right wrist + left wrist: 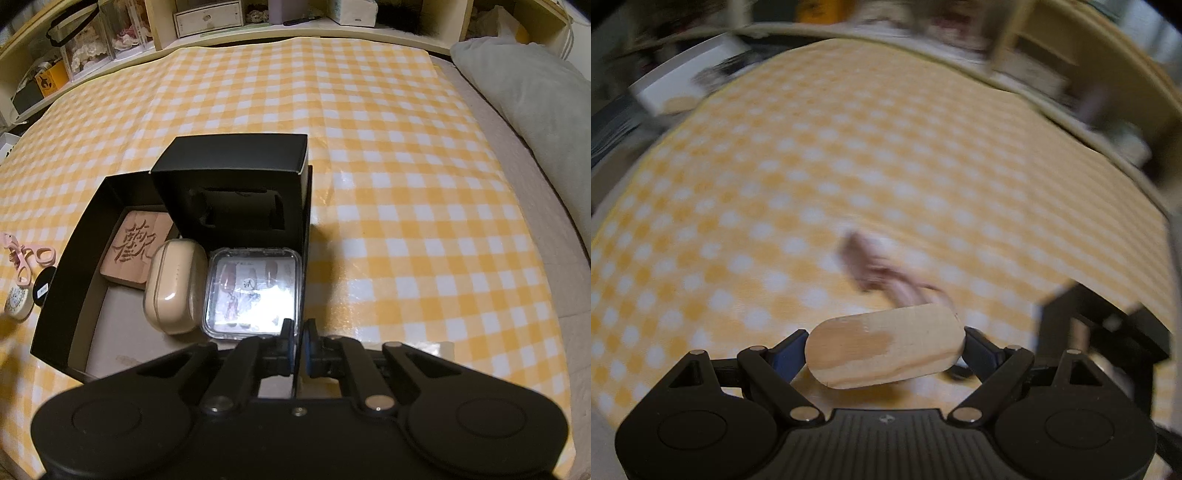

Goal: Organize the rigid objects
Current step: 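Carry the wooden block into the tray and lower it beside the earbud case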

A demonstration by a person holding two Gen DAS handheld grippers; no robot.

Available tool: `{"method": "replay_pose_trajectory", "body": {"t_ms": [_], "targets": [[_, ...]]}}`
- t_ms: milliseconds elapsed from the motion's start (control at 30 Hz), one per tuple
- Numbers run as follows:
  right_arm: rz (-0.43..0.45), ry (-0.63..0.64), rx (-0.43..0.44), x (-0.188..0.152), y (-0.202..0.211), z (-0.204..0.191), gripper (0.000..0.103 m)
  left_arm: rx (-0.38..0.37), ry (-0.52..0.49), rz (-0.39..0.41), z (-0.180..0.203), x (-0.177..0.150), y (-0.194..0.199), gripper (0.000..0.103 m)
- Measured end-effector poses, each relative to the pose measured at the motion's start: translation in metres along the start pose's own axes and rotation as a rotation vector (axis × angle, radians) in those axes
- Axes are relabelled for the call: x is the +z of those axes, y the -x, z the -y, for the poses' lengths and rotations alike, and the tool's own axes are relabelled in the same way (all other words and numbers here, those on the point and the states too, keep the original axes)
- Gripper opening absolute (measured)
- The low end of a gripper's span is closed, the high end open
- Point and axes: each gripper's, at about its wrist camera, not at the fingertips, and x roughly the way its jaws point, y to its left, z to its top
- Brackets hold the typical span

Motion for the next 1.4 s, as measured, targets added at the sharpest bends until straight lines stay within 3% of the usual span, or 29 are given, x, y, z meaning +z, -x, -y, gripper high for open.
{"method": "replay_pose_trajectory", "body": {"t_ms": [233, 467, 800, 967, 1167, 1233, 1400], "targets": [[0.009, -0.032, 0.015, -0.001, 0.007, 0.001, 0.005, -0.196, -0.154, -0.055, 0.066, -0.02, 0.0, 0.088], [0.007, -0.064, 0.029, 0.0, 0.007, 0.003, 0.006, -0.307, -0.232, -0.139, 0.133, -0.045, -0.009, 0.088], [0.002, -0.106, 0.069, -0.001, 0.008, 0.011, 0.007, -0.323, -0.325, -0.269, 0.181, -0.06, -0.048, 0.088], [0.001, -0.127, 0.084, -0.001, 0.009, 0.015, 0.008, -0.32, -0.384, -0.292, 0.191, -0.07, -0.061, 0.088], [-0.002, -0.15, 0.099, -0.002, 0.011, 0.019, 0.009, -0.373, -0.334, -0.313, 0.189, -0.072, -0.074, 0.088], [-0.003, -0.159, 0.106, -0.002, 0.011, 0.02, 0.009, -0.428, -0.338, -0.298, 0.189, -0.071, -0.072, 0.089], [-0.005, -0.181, 0.12, -0.002, 0.011, 0.022, 0.009, -0.507, -0.19, -0.398, 0.177, -0.068, -0.082, 0.095]]}}
